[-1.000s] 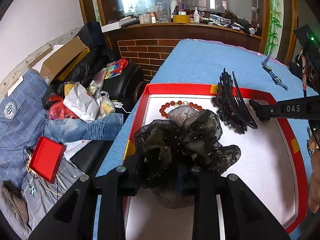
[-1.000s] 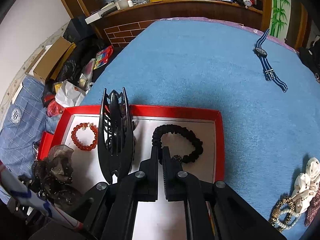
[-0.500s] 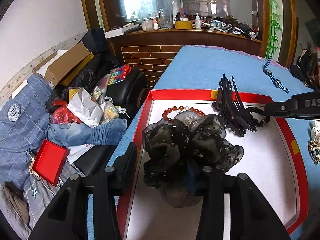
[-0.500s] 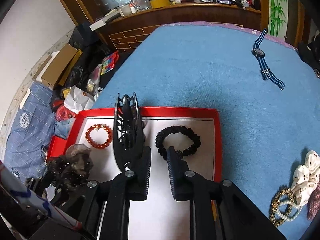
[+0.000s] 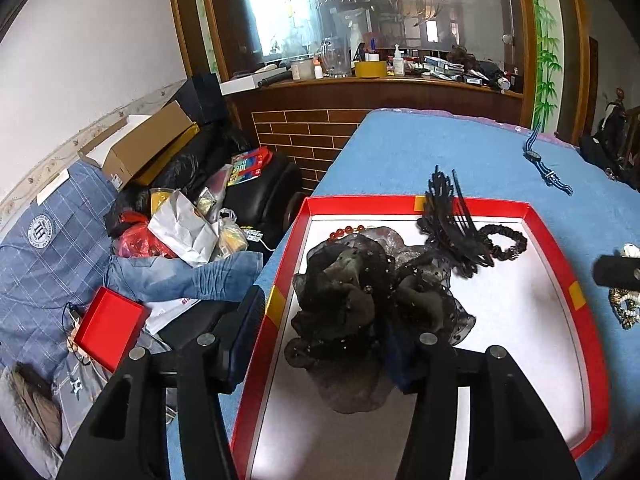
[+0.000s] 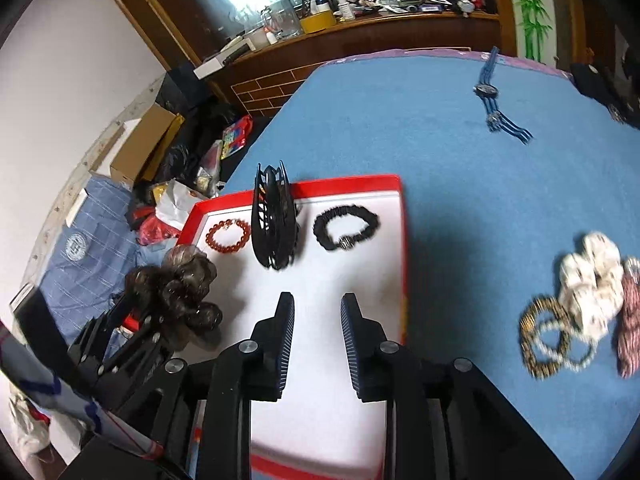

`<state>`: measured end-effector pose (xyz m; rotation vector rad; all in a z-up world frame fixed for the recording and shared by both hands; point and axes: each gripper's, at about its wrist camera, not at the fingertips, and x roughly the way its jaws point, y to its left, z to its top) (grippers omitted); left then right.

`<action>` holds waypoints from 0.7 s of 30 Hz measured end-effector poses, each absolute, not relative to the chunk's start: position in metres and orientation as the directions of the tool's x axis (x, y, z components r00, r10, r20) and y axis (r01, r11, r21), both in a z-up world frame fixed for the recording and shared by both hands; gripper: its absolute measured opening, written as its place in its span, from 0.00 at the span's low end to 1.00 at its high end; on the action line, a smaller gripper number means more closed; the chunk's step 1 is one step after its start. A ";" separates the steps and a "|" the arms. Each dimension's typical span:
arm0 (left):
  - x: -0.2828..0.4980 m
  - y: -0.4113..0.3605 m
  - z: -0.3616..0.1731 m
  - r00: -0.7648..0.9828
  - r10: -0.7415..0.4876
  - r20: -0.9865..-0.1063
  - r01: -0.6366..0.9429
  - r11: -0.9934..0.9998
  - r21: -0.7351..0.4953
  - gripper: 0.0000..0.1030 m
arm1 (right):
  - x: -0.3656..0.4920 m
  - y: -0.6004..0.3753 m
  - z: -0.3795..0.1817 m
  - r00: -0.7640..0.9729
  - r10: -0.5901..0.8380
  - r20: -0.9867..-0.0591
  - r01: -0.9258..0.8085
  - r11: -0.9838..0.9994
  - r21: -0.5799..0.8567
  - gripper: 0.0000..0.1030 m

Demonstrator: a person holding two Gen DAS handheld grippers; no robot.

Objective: Organize jewelry
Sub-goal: 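Withdraw both grippers from the tray toward the remaining jewelry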

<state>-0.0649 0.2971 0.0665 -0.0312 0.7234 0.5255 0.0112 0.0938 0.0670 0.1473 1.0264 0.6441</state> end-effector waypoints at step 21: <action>-0.070 0.168 0.080 0.726 0.263 -0.636 -0.241 0.963 0.124 0.55 | -0.042 -0.121 0.026 0.500 0.440 -0.746 -0.127 0.889 0.439 0.31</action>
